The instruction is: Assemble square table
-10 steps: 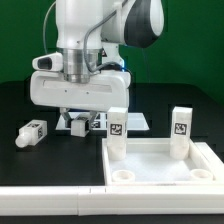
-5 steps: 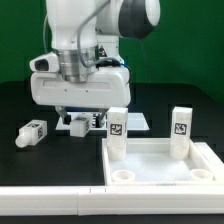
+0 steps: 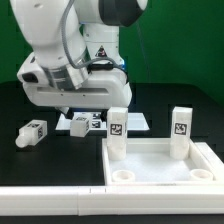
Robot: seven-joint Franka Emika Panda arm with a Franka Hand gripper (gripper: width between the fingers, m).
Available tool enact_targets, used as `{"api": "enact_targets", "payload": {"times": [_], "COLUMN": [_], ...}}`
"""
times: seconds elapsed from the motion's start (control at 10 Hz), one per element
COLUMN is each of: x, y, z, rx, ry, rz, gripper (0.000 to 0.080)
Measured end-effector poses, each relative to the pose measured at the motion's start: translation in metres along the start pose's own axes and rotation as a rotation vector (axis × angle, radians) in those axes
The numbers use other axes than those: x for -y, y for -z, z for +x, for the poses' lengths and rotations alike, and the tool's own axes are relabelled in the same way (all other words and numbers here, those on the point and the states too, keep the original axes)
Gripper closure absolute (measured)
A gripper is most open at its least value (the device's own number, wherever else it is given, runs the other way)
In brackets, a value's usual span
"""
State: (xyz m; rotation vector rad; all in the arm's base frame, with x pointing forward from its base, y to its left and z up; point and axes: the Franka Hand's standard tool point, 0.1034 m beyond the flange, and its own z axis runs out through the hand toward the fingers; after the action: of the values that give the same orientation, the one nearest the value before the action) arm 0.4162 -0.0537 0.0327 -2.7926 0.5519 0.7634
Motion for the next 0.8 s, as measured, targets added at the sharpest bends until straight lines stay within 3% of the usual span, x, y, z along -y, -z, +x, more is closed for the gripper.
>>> {"api": "enact_targets", "payload": {"times": [0.1,0.2,0.4,0.8], "x": [-0.005,-0.011,-0.009,-0.008], "y": [-0.003,0.000,0.000,-0.008], "z": [-0.008,-0.004,-0.009,-0.014], "rx": [0.105,0.210,0.321,0.364], "ry": [0.015,0.016,0.018,0.043], "rz": [0.003,0.005,0.008,0.006], "gripper": [0.0150,0.0150,0.0150,0.0150]}}
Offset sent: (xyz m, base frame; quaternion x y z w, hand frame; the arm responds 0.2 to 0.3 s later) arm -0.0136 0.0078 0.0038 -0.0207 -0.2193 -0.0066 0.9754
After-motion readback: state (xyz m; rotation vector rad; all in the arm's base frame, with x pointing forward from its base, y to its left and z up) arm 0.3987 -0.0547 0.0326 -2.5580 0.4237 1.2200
